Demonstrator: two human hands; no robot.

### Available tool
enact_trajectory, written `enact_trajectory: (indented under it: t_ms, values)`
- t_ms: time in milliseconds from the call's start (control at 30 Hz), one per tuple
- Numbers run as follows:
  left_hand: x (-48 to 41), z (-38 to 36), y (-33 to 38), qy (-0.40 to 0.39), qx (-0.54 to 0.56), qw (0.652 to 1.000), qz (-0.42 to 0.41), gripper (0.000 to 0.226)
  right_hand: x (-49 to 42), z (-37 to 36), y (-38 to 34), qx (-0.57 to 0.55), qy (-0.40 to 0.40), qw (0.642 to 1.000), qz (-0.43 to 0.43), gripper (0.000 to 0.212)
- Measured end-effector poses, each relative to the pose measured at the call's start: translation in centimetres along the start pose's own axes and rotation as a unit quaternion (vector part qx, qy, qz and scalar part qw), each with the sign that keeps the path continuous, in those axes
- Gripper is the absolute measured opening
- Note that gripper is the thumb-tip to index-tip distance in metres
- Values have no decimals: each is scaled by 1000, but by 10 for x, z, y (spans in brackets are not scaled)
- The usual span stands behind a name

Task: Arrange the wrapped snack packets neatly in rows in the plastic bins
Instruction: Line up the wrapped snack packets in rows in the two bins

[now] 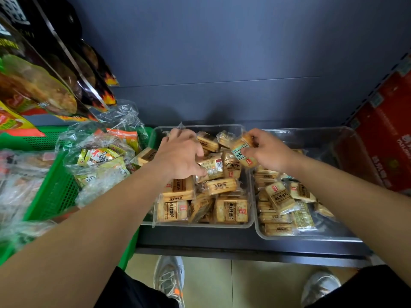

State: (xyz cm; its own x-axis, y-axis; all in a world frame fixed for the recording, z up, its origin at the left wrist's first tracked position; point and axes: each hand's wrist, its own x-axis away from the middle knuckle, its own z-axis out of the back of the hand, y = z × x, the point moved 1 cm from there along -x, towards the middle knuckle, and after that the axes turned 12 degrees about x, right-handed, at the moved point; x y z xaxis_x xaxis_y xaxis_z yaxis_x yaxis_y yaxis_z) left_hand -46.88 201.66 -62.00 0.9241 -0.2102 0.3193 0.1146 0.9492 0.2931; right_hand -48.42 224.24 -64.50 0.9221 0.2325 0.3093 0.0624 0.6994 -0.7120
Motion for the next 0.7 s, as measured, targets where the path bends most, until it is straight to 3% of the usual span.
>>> enact_trajectory:
  t_ms: [100, 167, 267, 367, 433, 600, 700]
  values:
    - [1, 7, -7, 65, 84, 994, -13, 38, -3, 1, 0, -9, 10, 1000, -1, 22]
    - [5, 10, -13, 41, 91, 995, -14, 39, -4, 1, 1, -21, 9, 1000, -5, 24]
    - [11, 9, -19, -30, 77, 996, -21, 21, -5, 1, 3, -19, 5, 1000, -5, 26]
    - [10, 10, -20, 7, 78, 996, -40, 9, -6, 0, 4, -11, 1, 1000, -5, 26]
    - [7, 10, -20, 24, 62, 997, -40, 20, -6, -1, 4, 3, -8, 1000, -1, 24]
    - [1, 1, -10, -57, -73, 996, -12, 66, -5, -5, 5, 54, -39, 998, 23, 22]
    - [2, -2, -2, -45, -58, 997, -12, 63, -4, -3, 7, 44, -47, 998, 28, 24]
